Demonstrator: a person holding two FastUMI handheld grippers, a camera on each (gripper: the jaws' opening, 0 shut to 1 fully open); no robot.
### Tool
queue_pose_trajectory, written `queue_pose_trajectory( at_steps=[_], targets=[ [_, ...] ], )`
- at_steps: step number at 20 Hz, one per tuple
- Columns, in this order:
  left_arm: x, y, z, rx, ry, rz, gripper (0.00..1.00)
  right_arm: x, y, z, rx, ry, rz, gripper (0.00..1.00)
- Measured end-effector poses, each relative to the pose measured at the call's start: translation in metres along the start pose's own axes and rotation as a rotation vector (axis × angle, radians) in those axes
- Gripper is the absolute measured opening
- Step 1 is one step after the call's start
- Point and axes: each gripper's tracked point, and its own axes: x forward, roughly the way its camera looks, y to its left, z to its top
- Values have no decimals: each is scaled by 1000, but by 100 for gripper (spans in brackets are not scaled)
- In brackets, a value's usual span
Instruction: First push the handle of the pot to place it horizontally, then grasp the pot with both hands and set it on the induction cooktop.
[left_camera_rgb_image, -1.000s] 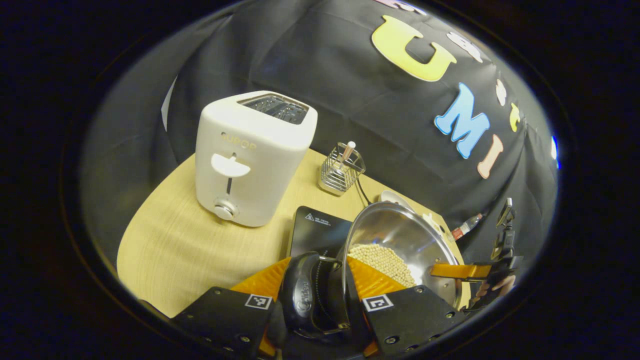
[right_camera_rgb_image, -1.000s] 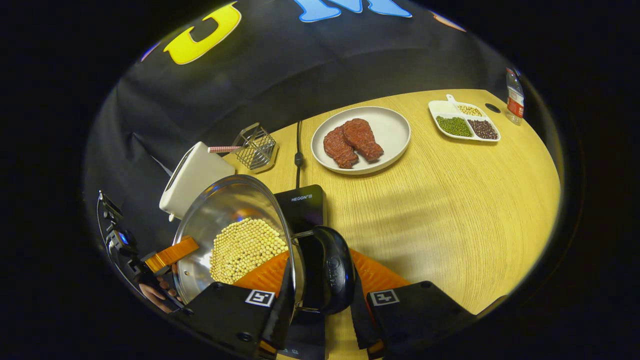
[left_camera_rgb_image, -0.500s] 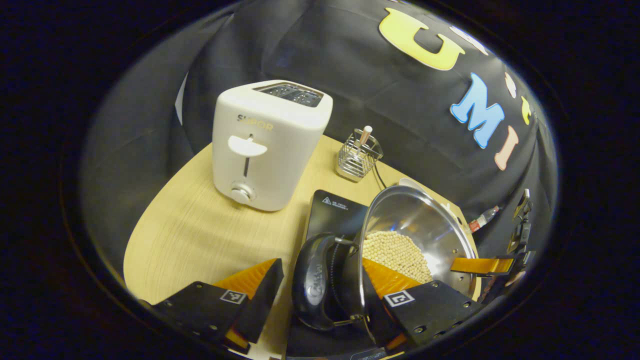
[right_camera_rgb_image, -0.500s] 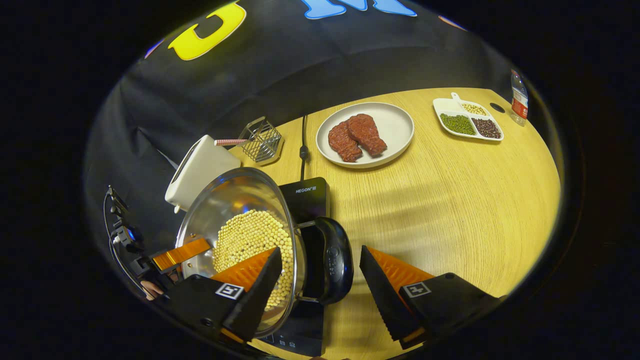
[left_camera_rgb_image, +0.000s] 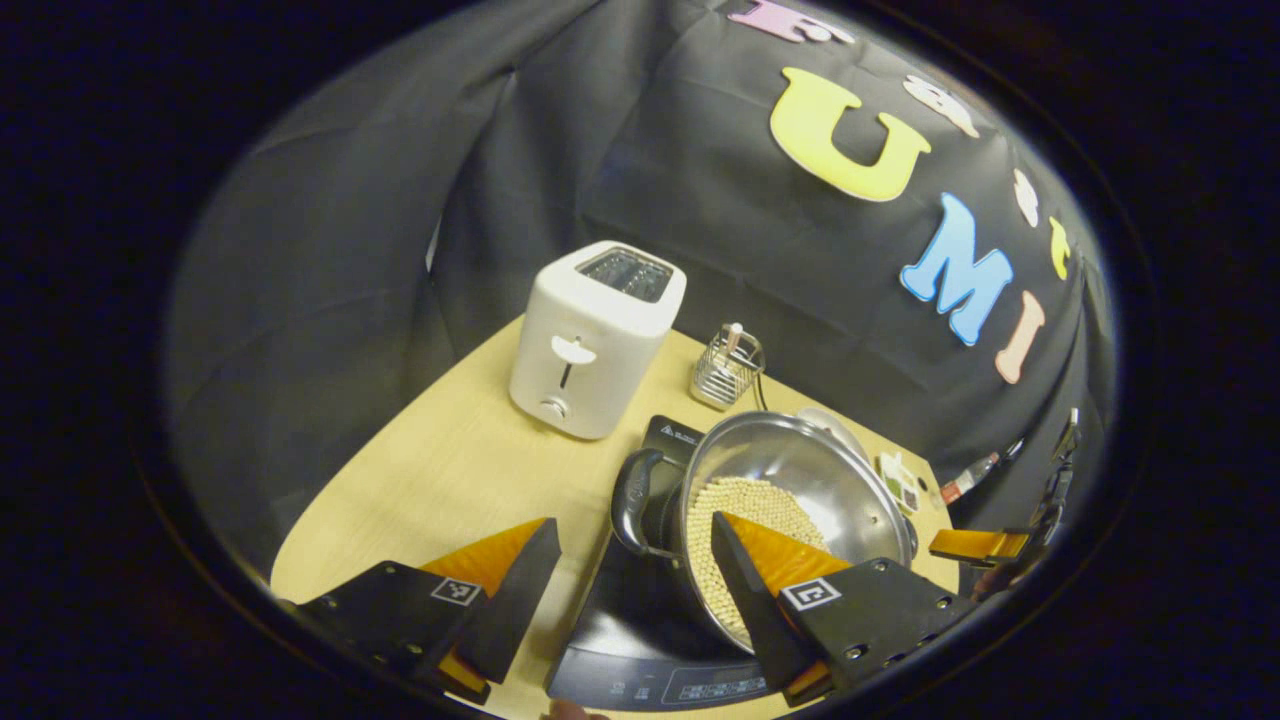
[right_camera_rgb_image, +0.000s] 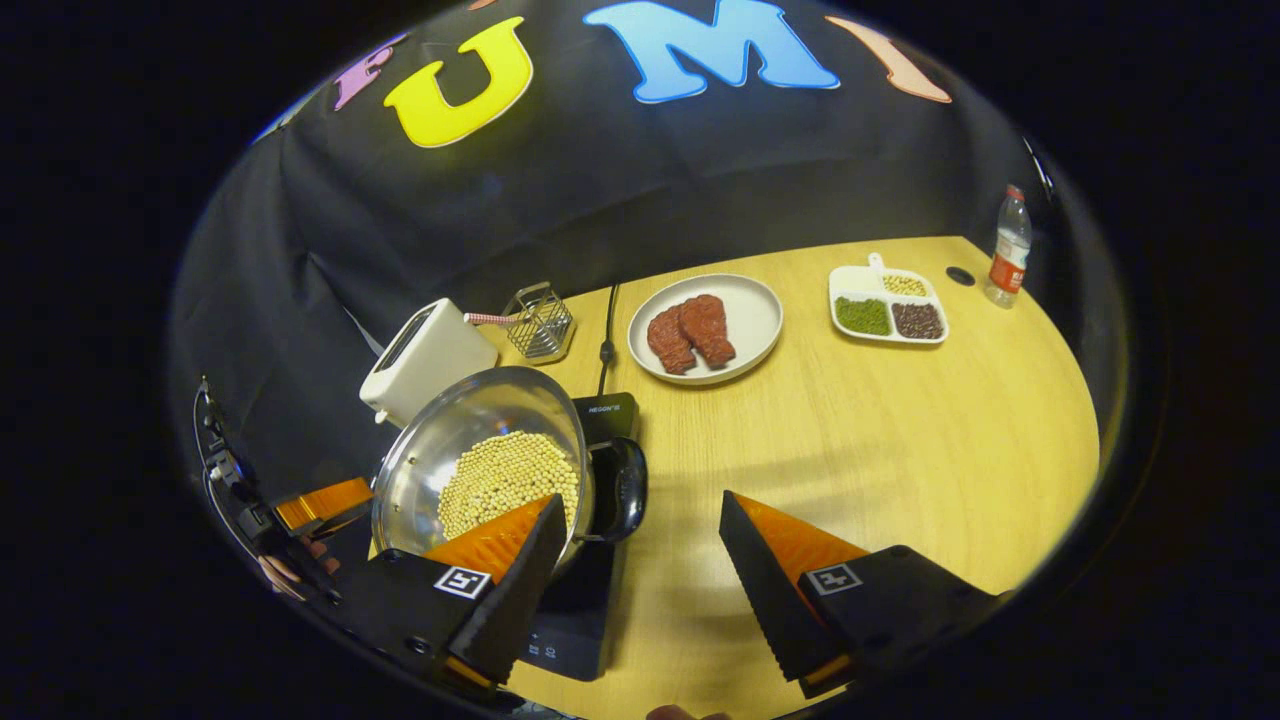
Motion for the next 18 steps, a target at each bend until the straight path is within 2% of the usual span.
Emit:
queue_pose_trajectory(
  at_steps=[2, 5, 9, 11, 12, 13, 14, 15, 16, 17, 18],
  targets=[
    [-23, -4, 11, 9, -65, 48, 92, -25, -18, 10, -18, -64, -27, 98],
    [-61, -14, 21, 83, -151, 124, 92, -65, -46, 27, -22, -165, -73, 98],
    [-105, -62, 54, 210, -291, 150, 92, -115, -88, 47, 6, -268, -133, 98],
    [-123, -99, 71, 267, -346, 128, 92, -137, -111, 61, -1, -332, -169, 98],
    [-129, -124, 78, 291, -371, 100, 87, -148, -121, 66, -5, -368, -183, 98],
    [-139, -149, 82, 314, -394, 70, 92, -159, -131, 72, -13, -401, -199, 98],
    [-144, -174, 85, 333, -417, 44, 92, -170, -143, 77, -21, -433, -220, 98],
    [-148, -197, 85, 346, -434, 21, 87, -184, -153, 82, -26, -467, -238, 98],
    [-154, -218, 83, 354, -453, 3, 87, -199, -162, 89, -34, -510, -252, 98],
    [-162, -238, 82, 355, -473, -11, 92, -215, -172, 97, -46, -552, -264, 98],
    [-168, -259, 76, 352, -486, -20, 87, -229, -181, 101, -56, -588, -275, 98]
  ],
)
